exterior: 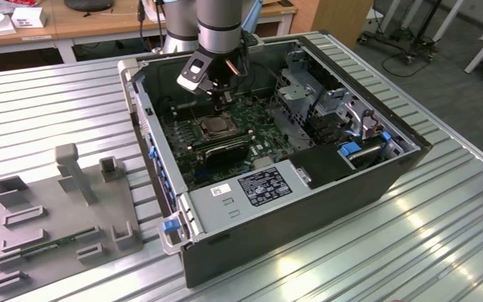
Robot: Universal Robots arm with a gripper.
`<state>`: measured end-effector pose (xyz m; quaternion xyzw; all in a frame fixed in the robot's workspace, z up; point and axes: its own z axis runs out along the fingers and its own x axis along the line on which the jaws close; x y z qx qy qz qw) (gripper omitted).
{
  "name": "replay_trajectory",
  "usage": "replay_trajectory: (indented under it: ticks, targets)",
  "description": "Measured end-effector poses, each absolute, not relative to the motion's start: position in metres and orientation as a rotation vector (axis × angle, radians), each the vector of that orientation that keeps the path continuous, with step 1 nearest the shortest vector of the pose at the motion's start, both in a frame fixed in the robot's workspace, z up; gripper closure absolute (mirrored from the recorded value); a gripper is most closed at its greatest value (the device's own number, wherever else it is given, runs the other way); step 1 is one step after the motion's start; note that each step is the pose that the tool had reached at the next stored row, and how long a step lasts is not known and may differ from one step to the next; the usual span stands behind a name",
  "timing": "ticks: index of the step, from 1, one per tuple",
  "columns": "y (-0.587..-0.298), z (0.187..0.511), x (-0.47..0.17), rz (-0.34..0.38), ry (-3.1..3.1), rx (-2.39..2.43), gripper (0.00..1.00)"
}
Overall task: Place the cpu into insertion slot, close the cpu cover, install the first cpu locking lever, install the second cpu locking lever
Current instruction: 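Close the cpu cover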
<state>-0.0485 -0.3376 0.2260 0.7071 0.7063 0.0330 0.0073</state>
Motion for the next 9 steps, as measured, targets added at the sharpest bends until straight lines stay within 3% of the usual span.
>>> replay_trajectory:
  ticks: [9]
  targets:
    - [-0.3375,0.2225,-0.0580,0.103,2.226,2.194,0.89]
